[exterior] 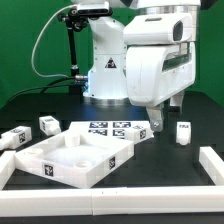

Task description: Assemble one leg

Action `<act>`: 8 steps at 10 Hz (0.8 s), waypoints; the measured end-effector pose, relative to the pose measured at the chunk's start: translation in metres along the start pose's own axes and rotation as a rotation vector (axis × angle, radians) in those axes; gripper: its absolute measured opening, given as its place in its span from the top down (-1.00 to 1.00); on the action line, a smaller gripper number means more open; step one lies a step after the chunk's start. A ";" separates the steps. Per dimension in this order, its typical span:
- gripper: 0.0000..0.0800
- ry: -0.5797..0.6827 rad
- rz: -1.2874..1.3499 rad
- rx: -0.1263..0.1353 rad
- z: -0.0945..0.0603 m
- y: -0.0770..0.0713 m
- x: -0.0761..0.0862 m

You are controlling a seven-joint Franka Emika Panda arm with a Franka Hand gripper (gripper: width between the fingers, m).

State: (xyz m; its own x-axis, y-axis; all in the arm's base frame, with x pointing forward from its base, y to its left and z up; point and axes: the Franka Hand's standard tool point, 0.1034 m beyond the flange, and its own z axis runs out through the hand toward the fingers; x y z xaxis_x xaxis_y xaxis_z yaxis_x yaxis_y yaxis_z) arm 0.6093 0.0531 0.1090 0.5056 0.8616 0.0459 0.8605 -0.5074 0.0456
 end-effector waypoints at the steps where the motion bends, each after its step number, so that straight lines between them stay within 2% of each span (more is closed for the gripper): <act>1: -0.63 0.000 0.000 0.000 0.000 0.000 0.000; 8: -0.63 -0.001 0.000 0.001 0.001 0.000 0.000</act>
Offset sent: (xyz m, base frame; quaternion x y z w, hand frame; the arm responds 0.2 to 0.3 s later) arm 0.0000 0.0000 0.0000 0.0000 0.0000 0.0000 1.0000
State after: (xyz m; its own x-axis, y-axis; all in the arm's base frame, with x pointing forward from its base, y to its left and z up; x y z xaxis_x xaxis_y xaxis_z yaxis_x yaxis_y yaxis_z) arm 0.6091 0.0530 0.1083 0.5056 0.8616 0.0453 0.8606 -0.5073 0.0449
